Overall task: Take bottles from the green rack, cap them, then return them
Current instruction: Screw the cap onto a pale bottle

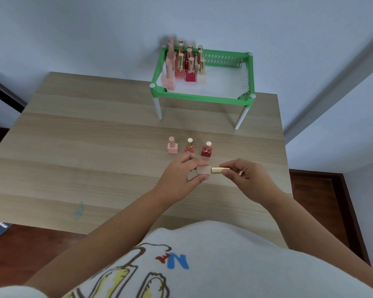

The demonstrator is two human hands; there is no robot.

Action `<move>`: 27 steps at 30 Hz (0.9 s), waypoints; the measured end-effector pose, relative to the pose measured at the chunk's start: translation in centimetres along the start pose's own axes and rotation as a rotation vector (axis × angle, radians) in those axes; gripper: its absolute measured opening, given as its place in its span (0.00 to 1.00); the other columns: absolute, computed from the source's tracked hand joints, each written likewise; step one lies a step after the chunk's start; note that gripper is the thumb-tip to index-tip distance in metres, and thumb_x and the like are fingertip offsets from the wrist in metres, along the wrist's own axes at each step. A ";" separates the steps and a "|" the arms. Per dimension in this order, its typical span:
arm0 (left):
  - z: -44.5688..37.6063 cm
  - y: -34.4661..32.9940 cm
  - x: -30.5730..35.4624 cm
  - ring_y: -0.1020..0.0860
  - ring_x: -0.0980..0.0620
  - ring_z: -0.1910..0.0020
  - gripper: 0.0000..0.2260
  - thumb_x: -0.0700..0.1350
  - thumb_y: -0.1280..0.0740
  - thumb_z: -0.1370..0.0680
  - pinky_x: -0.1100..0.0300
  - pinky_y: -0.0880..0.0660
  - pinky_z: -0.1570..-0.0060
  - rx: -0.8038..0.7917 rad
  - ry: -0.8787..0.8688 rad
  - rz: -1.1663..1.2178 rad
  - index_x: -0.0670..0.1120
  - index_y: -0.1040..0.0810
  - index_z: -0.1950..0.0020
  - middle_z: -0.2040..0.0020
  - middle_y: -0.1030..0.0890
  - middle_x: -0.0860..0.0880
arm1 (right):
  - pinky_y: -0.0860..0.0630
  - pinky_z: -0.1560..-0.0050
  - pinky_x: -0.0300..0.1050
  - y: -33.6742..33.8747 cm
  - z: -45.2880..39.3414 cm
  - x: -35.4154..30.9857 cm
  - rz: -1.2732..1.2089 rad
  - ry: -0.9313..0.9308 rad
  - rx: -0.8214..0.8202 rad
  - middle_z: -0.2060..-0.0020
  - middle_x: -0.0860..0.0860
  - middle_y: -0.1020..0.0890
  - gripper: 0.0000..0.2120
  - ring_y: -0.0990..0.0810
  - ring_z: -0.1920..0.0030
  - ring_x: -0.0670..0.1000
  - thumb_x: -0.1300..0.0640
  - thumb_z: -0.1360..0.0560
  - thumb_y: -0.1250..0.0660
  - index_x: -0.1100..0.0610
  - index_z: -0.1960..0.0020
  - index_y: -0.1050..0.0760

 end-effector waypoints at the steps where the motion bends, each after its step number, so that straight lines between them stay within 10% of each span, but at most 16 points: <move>1: 0.0 0.0 0.0 0.25 0.56 0.55 0.13 0.47 0.27 0.26 0.60 0.26 0.51 -0.001 -0.005 -0.004 0.48 0.18 0.43 0.52 0.23 0.51 | 0.31 0.64 0.27 -0.1 0.0 0.1 -0.006 -0.011 -0.003 0.64 0.44 0.20 0.07 0.26 0.65 0.37 0.50 0.25 0.32 0.40 0.50 0.20; 27: -0.3 0.1 0.6 0.27 0.59 0.53 0.13 0.47 0.27 0.26 0.63 0.28 0.50 -0.029 -0.026 -0.016 0.49 0.19 0.42 0.51 0.24 0.54 | 0.26 0.54 0.36 0.2 0.1 -1.2 -0.003 0.089 0.029 0.56 0.41 0.20 0.15 0.22 0.55 0.43 0.54 0.33 0.24 0.43 0.49 0.21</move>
Point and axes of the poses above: each hand's wrist, its own z-axis away from the middle knuckle, its own y-axis out of the back of the hand, x = y × z, the point moved 8 cm from there along -z, towards the middle knuckle
